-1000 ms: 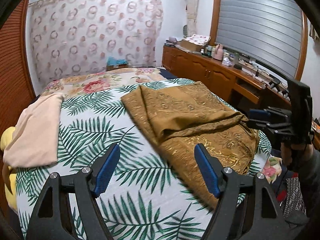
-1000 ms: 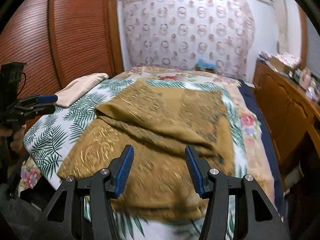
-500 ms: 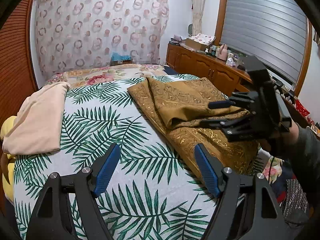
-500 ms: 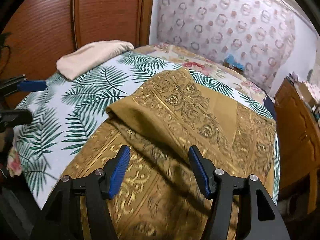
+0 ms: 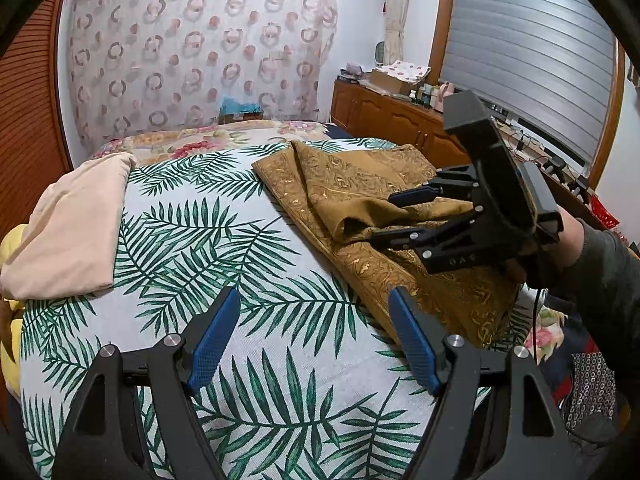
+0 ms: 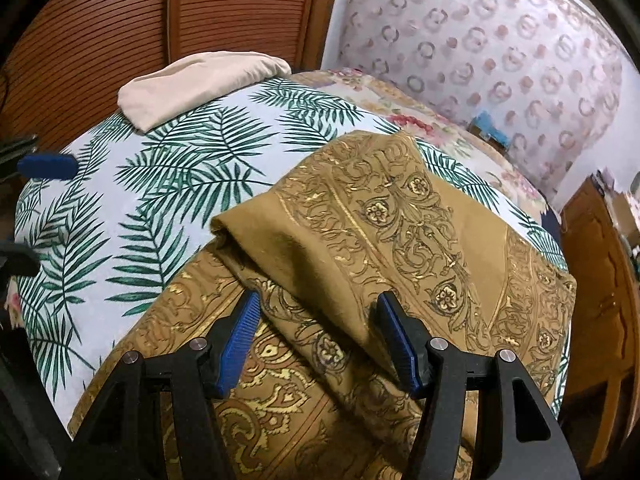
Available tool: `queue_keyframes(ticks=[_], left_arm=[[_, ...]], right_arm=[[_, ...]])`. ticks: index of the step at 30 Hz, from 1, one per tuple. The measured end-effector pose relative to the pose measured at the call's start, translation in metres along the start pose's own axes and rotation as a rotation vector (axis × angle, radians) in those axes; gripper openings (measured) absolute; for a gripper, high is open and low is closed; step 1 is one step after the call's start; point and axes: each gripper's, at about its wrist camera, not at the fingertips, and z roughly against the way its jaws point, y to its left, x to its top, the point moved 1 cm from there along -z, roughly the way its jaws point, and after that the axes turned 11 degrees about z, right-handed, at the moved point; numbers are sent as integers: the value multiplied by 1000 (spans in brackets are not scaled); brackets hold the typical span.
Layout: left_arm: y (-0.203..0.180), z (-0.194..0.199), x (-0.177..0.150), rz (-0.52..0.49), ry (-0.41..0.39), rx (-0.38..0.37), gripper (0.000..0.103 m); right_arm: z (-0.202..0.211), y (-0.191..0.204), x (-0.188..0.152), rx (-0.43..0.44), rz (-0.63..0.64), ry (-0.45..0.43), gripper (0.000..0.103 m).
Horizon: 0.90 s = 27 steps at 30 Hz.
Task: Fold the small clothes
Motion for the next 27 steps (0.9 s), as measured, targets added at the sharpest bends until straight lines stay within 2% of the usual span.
queue_keyframes(ticks=[2, 4, 6, 9, 15, 22, 27], left_arm=[[0, 0, 0, 1, 0, 1, 77], [0, 0, 0, 2, 0, 1, 77], [0, 0, 0, 3, 1, -1, 77], [-1, 0, -1, 1, 2, -2, 77], [-5, -1, -3, 0, 3, -5, 77], [-5, -3, -4, 1, 10, -8, 77], [-6, -5, -6, -1, 17, -10, 77]], right_arm=[[-2, -4, 0, 7, -6, -4, 52], [-6, -6, -1, 22, -6, 4, 20], [-4, -10, -3, 37, -23, -2, 8], [7, -26, -5, 35, -68, -53, 6], [39, -88, -11, -69, -220, -123, 5], [46, -164, -39, -194, -410, -76, 5], [37, -184, -45, -247, -479, -26, 5]])
